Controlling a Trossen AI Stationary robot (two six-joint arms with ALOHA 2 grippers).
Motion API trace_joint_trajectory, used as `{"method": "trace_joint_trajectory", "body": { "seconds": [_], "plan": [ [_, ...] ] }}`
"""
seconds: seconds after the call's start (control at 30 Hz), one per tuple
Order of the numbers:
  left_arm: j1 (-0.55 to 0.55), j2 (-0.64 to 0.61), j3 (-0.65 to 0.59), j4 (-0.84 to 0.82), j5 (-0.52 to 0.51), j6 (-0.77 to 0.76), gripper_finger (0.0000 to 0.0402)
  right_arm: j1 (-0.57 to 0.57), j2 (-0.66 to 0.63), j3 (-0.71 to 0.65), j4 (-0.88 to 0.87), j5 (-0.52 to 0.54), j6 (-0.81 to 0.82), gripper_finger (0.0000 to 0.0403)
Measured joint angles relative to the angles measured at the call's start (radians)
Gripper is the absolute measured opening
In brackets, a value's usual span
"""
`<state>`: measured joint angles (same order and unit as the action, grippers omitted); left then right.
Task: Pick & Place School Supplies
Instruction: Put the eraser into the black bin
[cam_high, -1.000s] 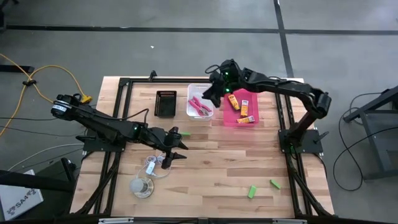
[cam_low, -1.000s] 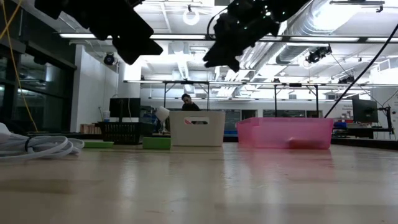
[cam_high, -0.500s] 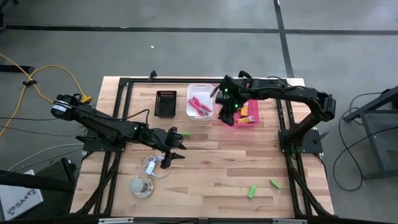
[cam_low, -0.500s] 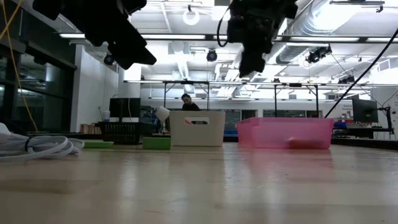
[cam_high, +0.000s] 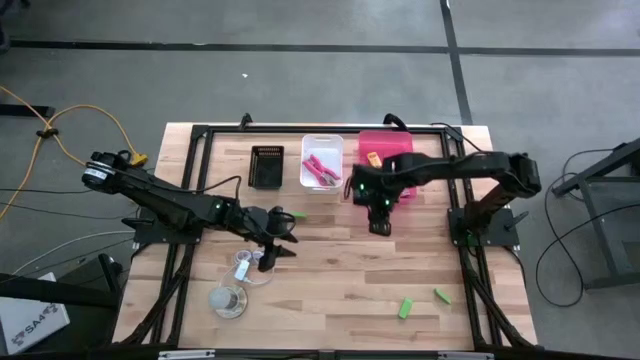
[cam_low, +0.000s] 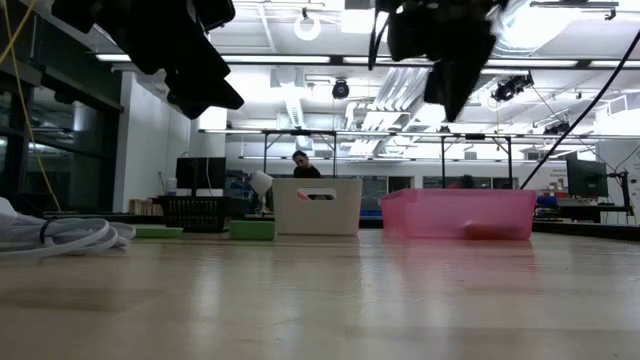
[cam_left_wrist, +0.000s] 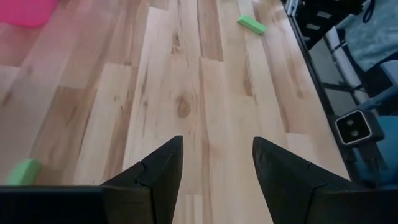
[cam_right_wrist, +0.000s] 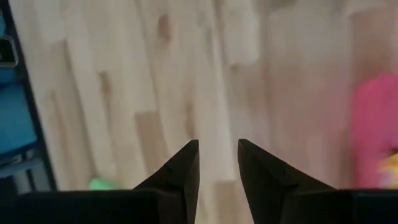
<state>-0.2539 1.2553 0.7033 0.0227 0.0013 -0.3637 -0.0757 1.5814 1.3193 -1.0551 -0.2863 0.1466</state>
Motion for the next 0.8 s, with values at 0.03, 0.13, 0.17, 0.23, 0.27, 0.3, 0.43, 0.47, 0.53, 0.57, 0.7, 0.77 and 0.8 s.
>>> {"method": "trace_joint_trajectory", "body": {
  "seconds": [0.03,0.13,0.17,0.23,0.27,0.3,0.43,0.47,0.53,0.57,0.7,0.77,0.8],
  "plan": [
    [0.0,0.0,0.0,0.0,0.002,0.0,0.0187,0.022,0.0,0.0,-0.017,0.0,0.025,0.0098],
    [0.0,0.0,0.0,0.0,0.002,0.0,0.0187,0.096,0.0,0.0,-0.069,0.0,0.106,0.0098],
    [0.0,0.0,0.0,0.0,0.002,0.001,0.0187,0.123,0.0,0.0,-0.078,0.0,0.132,0.0098],
    [0.0,0.0,0.0,0.0,0.002,0.007,0.0187,0.181,0.0,0.0,-0.082,0.0,0.194,0.0098],
    [0.0,0.0,0.0,0.0,0.002,0.007,0.0187,0.208,0.0,-0.002,-0.079,0.0,0.231,0.0098],
    [0.0,0.0,0.0,0.0,0.002,0.007,0.0187,0.236,0.0,-0.003,-0.077,0.001,0.268,0.0098],
    [0.0,0.0,0.0,0.0,0.002,0.007,0.0187,0.346,0.0,-0.006,-0.084,0.06,0.438,0.0098],
    [0.0,0.0,0.0,0.0,0.002,0.007,0.0187,0.371,0.0,-0.006,-0.083,0.078,0.484,0.0098],
    [0.0,0.0,0.0,0.0,0.002,0.007,0.0187,0.418,0.0,-0.006,-0.083,0.121,0.585,0.0098],
    [0.0,0.0,0.0,0.0,0.002,0.007,0.0187,0.44,0.0,-0.006,-0.085,0.14,0.632,0.0098],
    [0.0,0.0,0.0,0.0,0.002,0.006,0.0187,0.527,0.0,-0.006,-0.113,0.214,0.801,0.0098],
    [0.0,0.0,0.0,0.0,0.002,0.006,0.0187,0.569,0.0,-0.006,-0.134,0.247,0.877,0.0098],
    [0.0,0.0,0.0,0.0,0.002,0.006,0.0187,0.588,0.0,-0.007,-0.146,0.259,0.916,0.0098]
  ]
}}
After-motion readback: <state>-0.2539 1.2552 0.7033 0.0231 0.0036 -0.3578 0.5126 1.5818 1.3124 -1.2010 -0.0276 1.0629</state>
